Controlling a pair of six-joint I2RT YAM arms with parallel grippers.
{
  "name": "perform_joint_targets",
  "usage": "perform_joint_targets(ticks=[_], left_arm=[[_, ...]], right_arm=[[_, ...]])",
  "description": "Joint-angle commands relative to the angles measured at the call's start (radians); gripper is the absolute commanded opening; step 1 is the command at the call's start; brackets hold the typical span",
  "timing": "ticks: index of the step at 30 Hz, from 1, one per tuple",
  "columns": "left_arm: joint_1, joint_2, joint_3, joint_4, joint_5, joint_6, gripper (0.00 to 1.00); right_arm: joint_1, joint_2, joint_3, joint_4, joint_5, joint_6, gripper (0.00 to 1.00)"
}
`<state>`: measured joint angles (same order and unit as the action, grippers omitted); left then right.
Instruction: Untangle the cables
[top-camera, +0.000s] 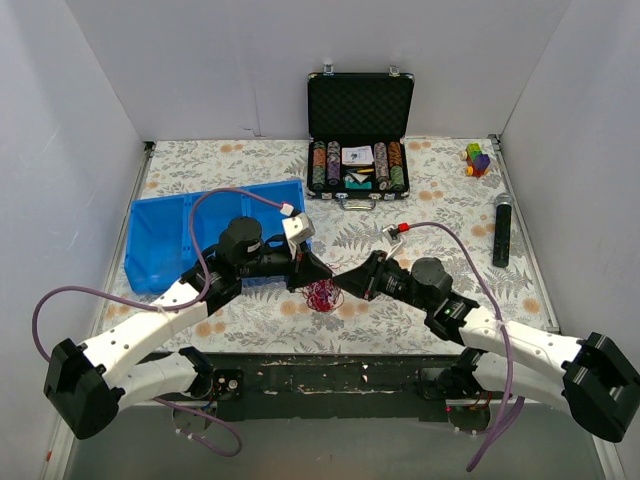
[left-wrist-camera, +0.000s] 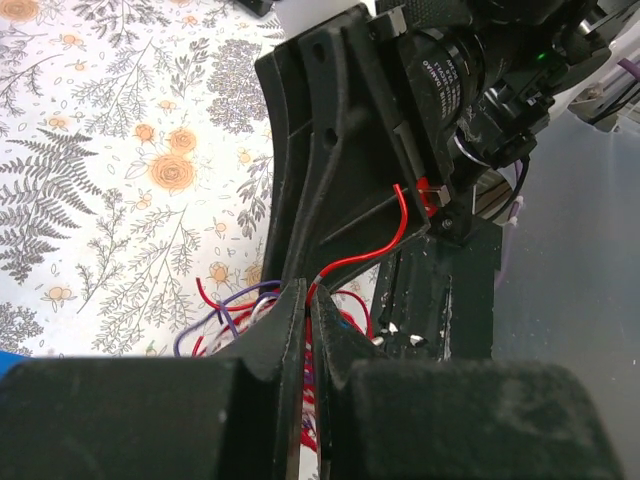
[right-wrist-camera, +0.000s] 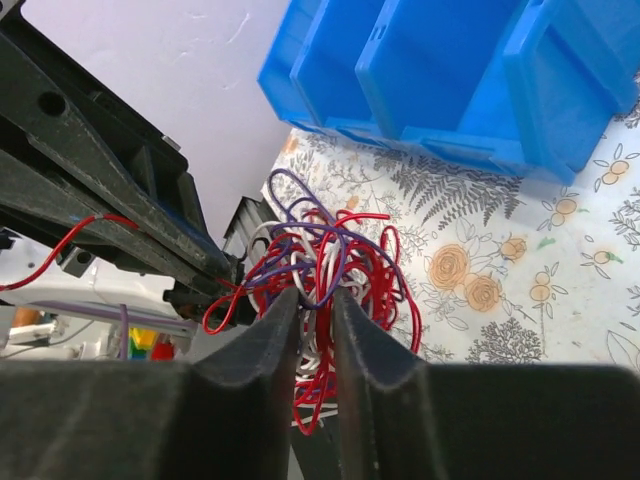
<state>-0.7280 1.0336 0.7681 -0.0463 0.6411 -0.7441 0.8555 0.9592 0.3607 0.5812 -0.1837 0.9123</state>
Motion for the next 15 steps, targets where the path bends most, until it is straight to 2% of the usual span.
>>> perform_joint_targets(ticks=[1,4,9,15], left_arm=[[0.016,-0.023,0.069,0.008,0.035,0.003,0.00],[0.024,-0.021,0.108,-0.018,0.048,0.032,0.00],[0.050,-0.033,0.207,-0.076,0.060,0.101,0.00],[0.073,-0.017,0.399,-0.128,0.063,0.141,0.00]], right_arm=[[-0.003,0.012,-0.005,0.115,-0.025,0.036,0.16],[-0.003,-0.007,-0.023,0.074,-0.001,0.036,0.01],[-0.003,-0.019,-0.042,-0.061,0.070,-0.015,0.01],[-0.003,0.039,-0.040,-0.322,0.231,-0.084,0.01]])
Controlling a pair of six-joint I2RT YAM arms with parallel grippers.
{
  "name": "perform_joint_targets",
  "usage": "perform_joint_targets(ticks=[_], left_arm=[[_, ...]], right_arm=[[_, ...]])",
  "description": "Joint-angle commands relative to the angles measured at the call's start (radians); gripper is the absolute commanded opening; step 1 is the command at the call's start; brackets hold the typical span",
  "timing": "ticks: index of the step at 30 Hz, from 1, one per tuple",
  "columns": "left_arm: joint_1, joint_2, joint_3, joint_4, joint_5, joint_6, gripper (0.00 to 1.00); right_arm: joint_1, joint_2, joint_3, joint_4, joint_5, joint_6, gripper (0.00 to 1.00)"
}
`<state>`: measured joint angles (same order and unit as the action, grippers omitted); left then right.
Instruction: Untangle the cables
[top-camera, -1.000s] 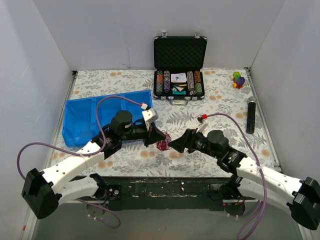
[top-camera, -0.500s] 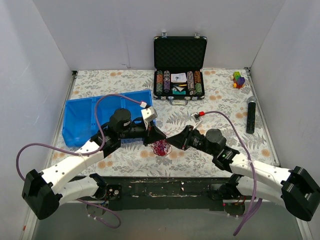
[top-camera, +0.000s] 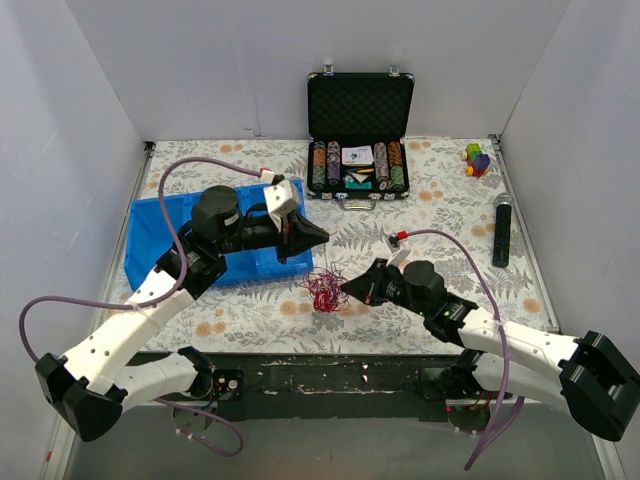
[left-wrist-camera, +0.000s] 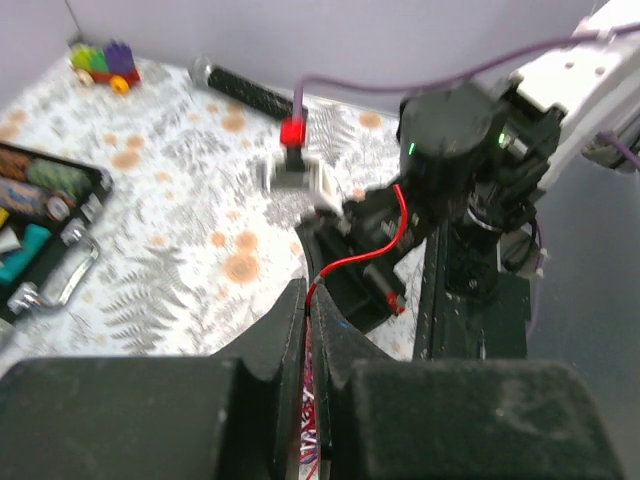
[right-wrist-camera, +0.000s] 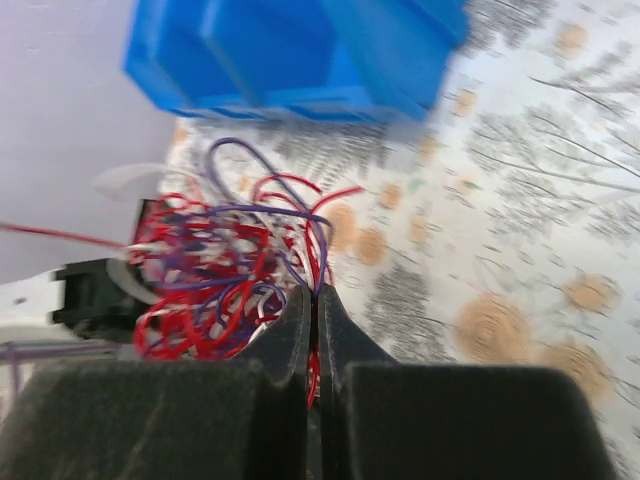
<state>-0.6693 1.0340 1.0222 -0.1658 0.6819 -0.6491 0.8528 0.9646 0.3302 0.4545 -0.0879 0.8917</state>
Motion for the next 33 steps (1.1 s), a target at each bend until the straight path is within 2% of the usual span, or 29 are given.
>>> perform_joint_targets(ticks=[1,8,12,15,19,22,23,25,28,30,31,32,33], left_arm=[[0.017,-0.009,0.188,-0.012,0.021,0.051,0.01],[0.028,0.067,0.521,-0.044,-0.073,0.160,0.02],[0.028,0.118,0.721,-0.028,-0.160,0.247,0.04],[0.028,0.113,0.766,0.066,-0.237,0.302,0.13],[0.028,0.101,0.789,0.214,-0.344,0.405,0.11],[0.028,0.097,0.791,0.333,-0.421,0.436,0.05],[0.030,0.103,0.802,0.324,-0.433,0.424,0.05],[0.028,0.116,0.835,0.191,-0.385,0.382,0.05],[0.028,0.080,0.720,-0.009,-0.254,0.284,0.15],[0.030,0.032,0.530,-0.032,-0.219,0.215,0.23],[0.028,0.014,0.421,-0.034,-0.213,0.194,0.29],[0.030,0.003,0.336,-0.032,-0.214,0.165,0.39],[0.028,0.001,0.272,-0.034,-0.216,0.152,0.41]], right_arm=[[0.000,0.040,-0.011,-0.239,0.163,-0.062,0.01],[0.000,0.129,0.032,-0.485,0.318,-0.063,0.01],[0.002,0.178,0.033,-0.534,0.344,-0.047,0.01],[0.002,0.187,0.032,-0.573,0.381,-0.025,0.01],[0.002,0.201,0.030,-0.623,0.421,-0.001,0.01],[0.002,0.218,0.035,-0.637,0.430,0.003,0.01],[0.002,0.214,0.035,-0.629,0.424,0.001,0.01],[0.002,0.200,0.036,-0.617,0.418,0.000,0.01],[0.002,0.184,0.043,-0.619,0.421,-0.008,0.01],[0.002,0.180,0.035,-0.616,0.416,-0.016,0.01],[0.003,0.174,0.024,-0.608,0.413,-0.017,0.01],[0.005,0.163,0.009,-0.591,0.404,-0.022,0.01],[0.008,0.148,-0.011,-0.570,0.393,-0.028,0.01]])
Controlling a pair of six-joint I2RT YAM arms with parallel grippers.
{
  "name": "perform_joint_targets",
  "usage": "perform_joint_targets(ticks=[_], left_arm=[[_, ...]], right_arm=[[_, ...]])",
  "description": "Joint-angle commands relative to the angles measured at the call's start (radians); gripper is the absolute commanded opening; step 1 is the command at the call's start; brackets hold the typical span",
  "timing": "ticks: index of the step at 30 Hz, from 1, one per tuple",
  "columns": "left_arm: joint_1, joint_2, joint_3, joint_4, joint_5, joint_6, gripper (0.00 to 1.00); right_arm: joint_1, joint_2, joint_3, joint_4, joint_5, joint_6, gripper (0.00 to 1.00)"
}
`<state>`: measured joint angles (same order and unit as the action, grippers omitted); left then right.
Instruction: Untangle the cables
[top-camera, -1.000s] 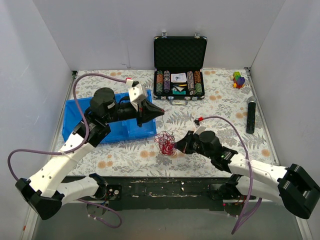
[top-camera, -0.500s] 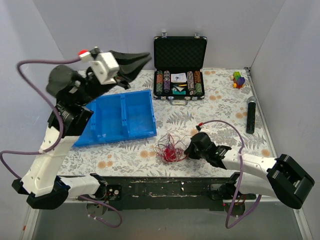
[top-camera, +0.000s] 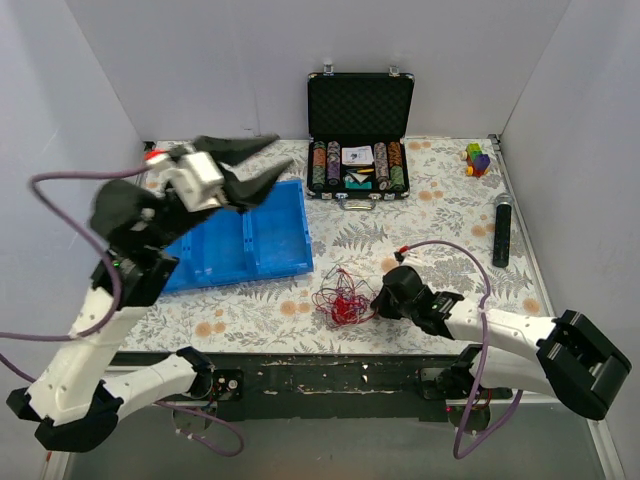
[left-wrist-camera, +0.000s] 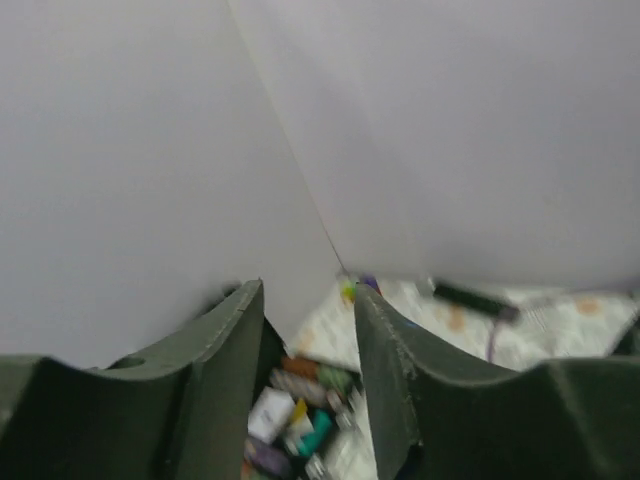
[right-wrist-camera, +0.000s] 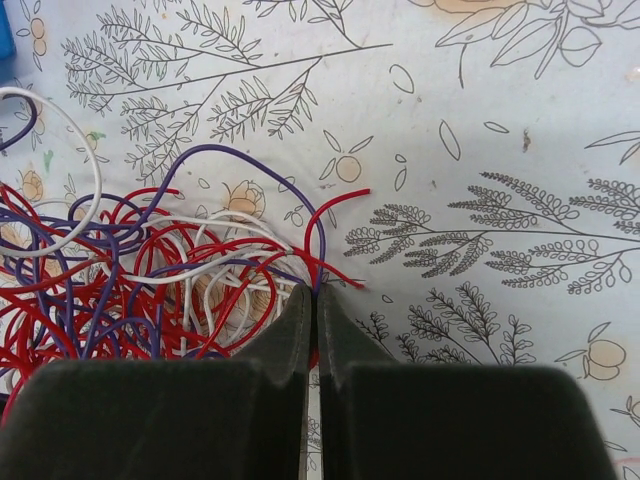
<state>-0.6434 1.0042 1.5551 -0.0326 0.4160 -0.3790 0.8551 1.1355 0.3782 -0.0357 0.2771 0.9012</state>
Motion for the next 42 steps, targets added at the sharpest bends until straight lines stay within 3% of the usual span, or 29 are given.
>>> perform_joint_targets(ticks=[1,6,9,15,22,26,32,34,42], left_arm=[[0.002,0.036,-0.306,-0.170,0.066,-0.118,0.45],[-0.002,0.125,-0.391,-0.197,0.240,-0.048,0.71],[-0.065,0.191,-0.363,-0.294,0.348,0.079,0.78],[-0.307,0.205,-0.502,-0.403,0.279,0.403,0.79],[-0.384,0.201,-0.633,-0.464,0.187,0.724,0.79],[-0.384,0.180,-0.752,-0.357,0.100,0.903,0.77],[-0.384,0.152,-0.975,0.020,0.008,1.107,0.67],[-0.384,0.174,-0.998,0.135,-0.022,1.092,0.66],[-0.371,0.249,-0.908,0.195,-0.043,1.002,0.62]], right_arm=[[0.009,-0.037,-0.077,-0.058,0.016,-0.041,0.01],[0.010,-0.103,-0.128,-0.047,0.004,-0.033,0.01],[0.010,-0.132,-0.124,-0.056,0.004,-0.041,0.01],[0.010,-0.187,-0.102,-0.064,-0.015,-0.031,0.01],[0.010,-0.206,-0.081,-0.049,-0.042,-0.033,0.01],[0.010,-0.198,-0.062,-0.044,-0.053,-0.047,0.01],[0.010,-0.198,-0.061,-0.027,-0.076,-0.053,0.01],[0.010,-0.198,-0.064,-0.021,-0.081,-0.053,0.01],[0.010,-0.189,-0.074,-0.004,-0.099,-0.056,0.01]])
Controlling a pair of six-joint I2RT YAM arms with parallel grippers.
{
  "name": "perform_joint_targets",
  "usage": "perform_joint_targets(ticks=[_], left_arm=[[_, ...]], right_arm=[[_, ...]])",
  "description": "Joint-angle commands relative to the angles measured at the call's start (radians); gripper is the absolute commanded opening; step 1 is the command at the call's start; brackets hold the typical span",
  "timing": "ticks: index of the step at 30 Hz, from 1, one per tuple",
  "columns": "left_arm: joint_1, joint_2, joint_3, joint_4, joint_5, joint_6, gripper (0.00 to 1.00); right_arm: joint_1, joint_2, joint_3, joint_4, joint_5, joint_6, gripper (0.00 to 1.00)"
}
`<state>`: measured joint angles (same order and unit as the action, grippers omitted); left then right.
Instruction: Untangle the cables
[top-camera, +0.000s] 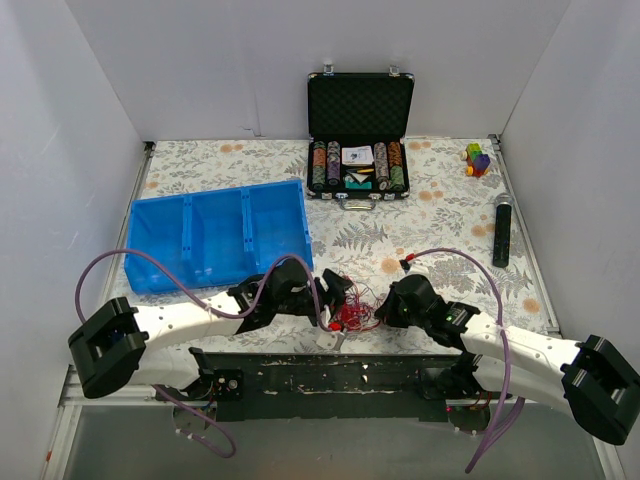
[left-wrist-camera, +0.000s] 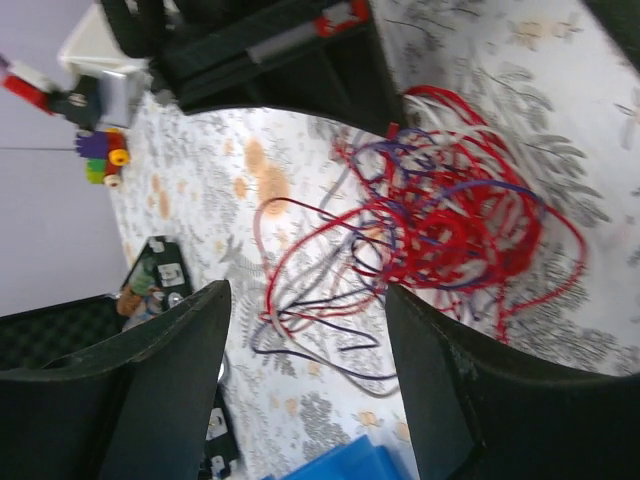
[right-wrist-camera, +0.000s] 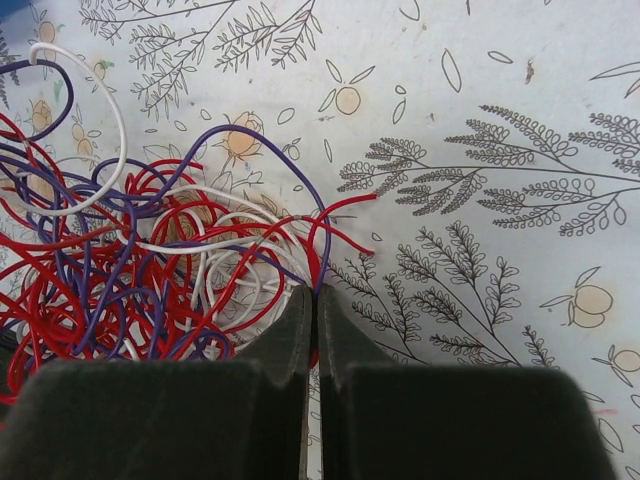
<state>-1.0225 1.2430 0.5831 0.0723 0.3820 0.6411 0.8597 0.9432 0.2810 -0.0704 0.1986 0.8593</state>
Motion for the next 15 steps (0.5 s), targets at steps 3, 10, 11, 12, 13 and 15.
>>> perform_joint_targets(ticks=[3,10,11,12,13,15], left_arm=[[0.013,0.006,0.055,0.080,-0.003,0.008,0.61],[0.013,0.009,0.061,-0.012,-0.008,0.040,0.52],[0.013,0.007,0.064,-0.037,-0.011,0.043,0.52],[0.013,0.006,0.064,-0.058,-0.015,0.051,0.51],[0.013,0.006,0.066,-0.068,-0.018,0.055,0.51],[0.013,0.010,0.064,-0.097,-0.025,0.055,0.51]], right_arm=[[0.006,-0.001,0.021,0.032,-0.019,-0.014,0.01],[0.006,-0.009,0.018,0.032,-0.021,-0.014,0.01],[0.006,-0.011,0.017,0.035,-0.019,-0.014,0.01],[0.006,-0.014,0.017,0.037,-0.019,-0.017,0.01],[0.006,-0.012,0.017,0.037,-0.018,-0.016,0.01],[0.006,-0.015,0.021,0.037,-0.021,-0.016,0.01]])
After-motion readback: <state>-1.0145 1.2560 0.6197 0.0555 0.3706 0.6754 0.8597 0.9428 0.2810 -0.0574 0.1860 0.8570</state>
